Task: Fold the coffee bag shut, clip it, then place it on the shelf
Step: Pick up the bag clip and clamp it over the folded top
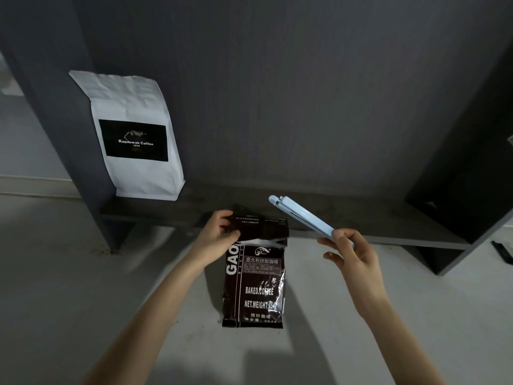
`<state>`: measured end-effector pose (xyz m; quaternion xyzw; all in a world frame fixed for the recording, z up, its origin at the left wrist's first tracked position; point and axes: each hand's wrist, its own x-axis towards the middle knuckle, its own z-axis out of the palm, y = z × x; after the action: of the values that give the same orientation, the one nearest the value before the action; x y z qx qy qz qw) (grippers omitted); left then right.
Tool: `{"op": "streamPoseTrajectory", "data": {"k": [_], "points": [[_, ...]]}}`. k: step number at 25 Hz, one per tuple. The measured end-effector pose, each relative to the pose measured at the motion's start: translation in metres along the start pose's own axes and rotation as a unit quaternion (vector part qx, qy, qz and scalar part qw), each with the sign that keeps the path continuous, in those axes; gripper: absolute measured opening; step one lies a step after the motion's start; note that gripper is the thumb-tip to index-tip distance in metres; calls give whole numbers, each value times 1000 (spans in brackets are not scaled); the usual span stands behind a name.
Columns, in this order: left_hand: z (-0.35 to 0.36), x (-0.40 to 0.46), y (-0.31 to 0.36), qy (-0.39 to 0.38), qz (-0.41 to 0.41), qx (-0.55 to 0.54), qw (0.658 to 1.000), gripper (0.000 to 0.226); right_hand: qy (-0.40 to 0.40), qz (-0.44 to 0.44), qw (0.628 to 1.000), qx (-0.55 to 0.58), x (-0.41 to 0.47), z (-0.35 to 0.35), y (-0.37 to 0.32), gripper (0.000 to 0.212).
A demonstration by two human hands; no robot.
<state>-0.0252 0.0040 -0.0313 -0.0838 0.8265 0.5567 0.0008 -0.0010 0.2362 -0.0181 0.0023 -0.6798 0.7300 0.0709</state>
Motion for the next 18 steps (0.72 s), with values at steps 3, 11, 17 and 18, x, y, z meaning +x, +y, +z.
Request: {"op": "streamPoseTrajectory", "data": {"k": [3,11,17,18], "points": [[5,-5,-3,-22,-14,-61,998,44,7,2,1000,-3,-3,-3,0,15],[11,-35,-11,-19,45,-138,989,31,34,1,999,-33,-13,-10,6,15],[14,-53,-17,-15,55,-201,978,26,13,-12,996,-91,-24,1,11,12],[15,-55,-18,-15,48,-211,976,24,3,-18,994,-107,-26,5,11,12]]}}
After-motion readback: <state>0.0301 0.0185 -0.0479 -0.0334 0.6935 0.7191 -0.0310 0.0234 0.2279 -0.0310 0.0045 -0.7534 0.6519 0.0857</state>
